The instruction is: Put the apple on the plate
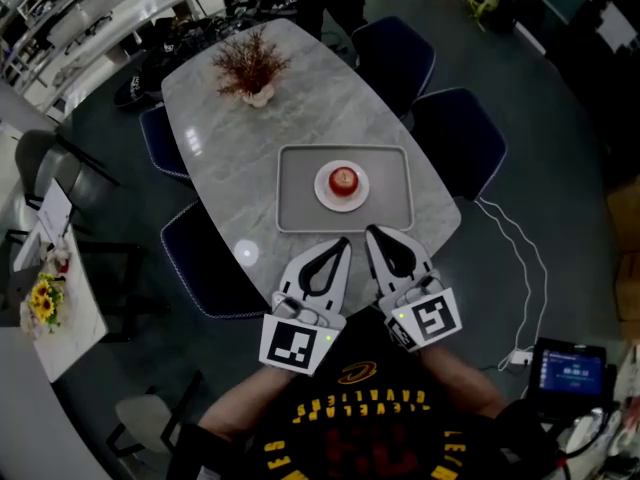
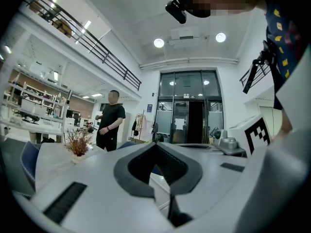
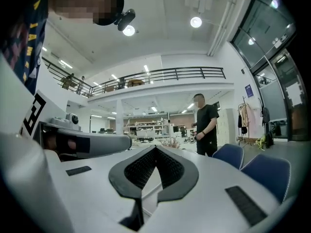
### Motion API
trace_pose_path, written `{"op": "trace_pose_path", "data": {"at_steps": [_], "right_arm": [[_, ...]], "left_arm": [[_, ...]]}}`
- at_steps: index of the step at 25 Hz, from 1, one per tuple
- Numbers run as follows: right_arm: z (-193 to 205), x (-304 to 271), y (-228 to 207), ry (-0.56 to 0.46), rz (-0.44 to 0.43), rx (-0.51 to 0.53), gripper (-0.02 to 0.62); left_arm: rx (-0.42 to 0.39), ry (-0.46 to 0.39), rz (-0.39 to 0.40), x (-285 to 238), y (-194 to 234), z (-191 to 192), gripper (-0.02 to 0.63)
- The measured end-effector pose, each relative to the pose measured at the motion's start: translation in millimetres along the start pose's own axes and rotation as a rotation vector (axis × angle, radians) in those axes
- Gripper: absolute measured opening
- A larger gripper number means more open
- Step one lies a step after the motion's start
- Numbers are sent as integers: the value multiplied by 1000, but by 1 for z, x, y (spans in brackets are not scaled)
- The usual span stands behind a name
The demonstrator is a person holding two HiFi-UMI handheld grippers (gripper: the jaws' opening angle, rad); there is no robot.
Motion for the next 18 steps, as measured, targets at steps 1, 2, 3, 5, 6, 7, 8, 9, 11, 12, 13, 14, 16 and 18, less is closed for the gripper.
{"op": "trace_pose_path", "data": {"at_steps": [1,2,3,5,6,7,8,9,11,12,13,14,16,18], "right_arm": [[-4,3,10,-10,-4,22,6],[-8,7,22,-20,-6,43,6],[-12,9,34,-30,-6,62,6],[-17,11,47,-51,-10,95,6],[-19,12,49,-59,-12,109,6],[-22,13,50,-66,-13,122,6],[-23,13,50,-71,-13,133,6],[-25,14,51,-75,-13,142,6],[-27,14,52,-82,-10,154,6],[-28,14,53,-84,-8,157,6],[-29,15,53,-85,-5,161,6],[-30,15,53,-88,-1,164,6],[-32,16,53,-92,7,172,6],[-33,17,53,-97,13,178,6]], "left_arm": [[-7,-8,-3,10,-1,-3,2],[-10,-15,-5,21,-1,-6,2],[-13,-20,-8,32,0,-8,2],[-20,-27,-13,42,1,-10,2],[-24,-30,-14,43,2,-10,2],[-28,-33,-15,43,1,-11,2],[-32,-35,-15,43,1,-12,2],[-36,-36,-14,43,0,-12,2],[-44,-40,-10,43,-2,-14,2],[-51,-44,-7,43,-3,-15,2],[-59,-49,-4,43,-4,-17,2],[-65,-53,-2,43,-5,-18,2],[-73,-56,-1,44,-6,-19,2],[-78,-57,-2,44,-6,-20,2]]}}
Point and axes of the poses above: the fingertips, and each gripper's own axes: x backward along the fingers, y to its left, z out of its underside, the point moved 3 cm from there along x, backward along the fingers, and after that the axes turned 1 degree about y, right-handed, at the moved point
